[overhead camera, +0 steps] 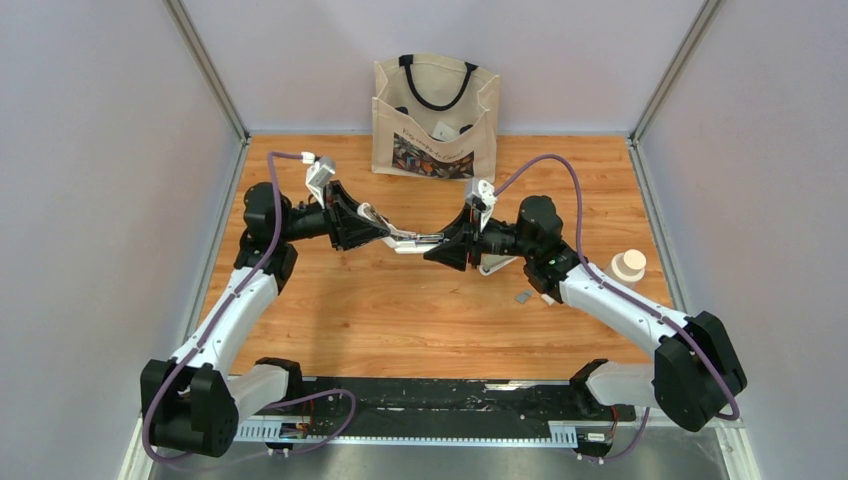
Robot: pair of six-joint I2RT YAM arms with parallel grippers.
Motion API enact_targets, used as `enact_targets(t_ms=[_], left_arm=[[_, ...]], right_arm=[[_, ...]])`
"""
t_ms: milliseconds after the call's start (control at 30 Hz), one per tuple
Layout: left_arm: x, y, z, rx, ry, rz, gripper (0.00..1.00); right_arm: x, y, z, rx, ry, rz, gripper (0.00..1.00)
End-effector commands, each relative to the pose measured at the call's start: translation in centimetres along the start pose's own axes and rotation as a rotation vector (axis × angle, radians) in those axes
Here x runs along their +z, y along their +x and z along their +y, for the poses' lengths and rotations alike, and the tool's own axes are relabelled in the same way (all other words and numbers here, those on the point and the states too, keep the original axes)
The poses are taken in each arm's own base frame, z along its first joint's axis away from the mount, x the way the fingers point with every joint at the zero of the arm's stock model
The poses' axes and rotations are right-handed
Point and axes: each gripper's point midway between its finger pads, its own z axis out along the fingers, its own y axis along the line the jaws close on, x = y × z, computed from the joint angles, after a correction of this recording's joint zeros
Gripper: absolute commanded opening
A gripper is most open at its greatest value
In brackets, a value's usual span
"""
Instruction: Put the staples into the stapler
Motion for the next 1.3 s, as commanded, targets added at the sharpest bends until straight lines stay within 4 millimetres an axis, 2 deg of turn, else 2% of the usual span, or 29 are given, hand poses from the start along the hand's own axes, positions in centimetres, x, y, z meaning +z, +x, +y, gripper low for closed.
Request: enact_targets(t_ms=[0,33,100,300,533,667,833,1067,1267], left_arm=[[-0.9,0.1,2.1,0.248,-0.118,0.079,0.0],[-0.9,1.0,2.0,0.244,-0.113,0.11,0.0],[-0.8,1.6,1.9,0.232,-0.101,0.121,0.0],[-0.5,1.3,1.6,0.237,-0.093,0.125,0.0],[-0.4,2.8,1.2,0.292,-0.08,0.196,0.0],[-0.2,3.9,0.7,0.339,-0.072,0.273,0.0],[-0.3,6.6,0.2,0.458,-0.069,0.489,0.0],[-1.1,10.3,-0.6,0.586,-0.041,0.815,0.0],[-1.1,11.5,-0.4,0.66,-0.048,0.933,0.0]], right_arm=[[-0.7,-1.4,0.3,-0.062,-0.01,0.016,0.04],[-0.7,-1.4,0.4,-0.068,-0.013,0.016,0.08],[-0.7,-1.5,0.6,-0.071,-0.018,0.017,0.11],[-0.5,-0.9,1.1,-0.089,-0.05,0.045,0.39],[-0.6,-1.0,1.5,-0.099,-0.062,0.054,0.61],[-0.6,-1.2,1.7,-0.134,-0.071,0.066,0.69],[-0.8,-1.6,2.3,-0.166,-0.082,0.097,0.77],[-1.0,-2.5,3.0,-0.168,-0.093,0.075,0.8],[-0.4,-0.8,2.8,-0.126,-0.115,0.106,0.8]])
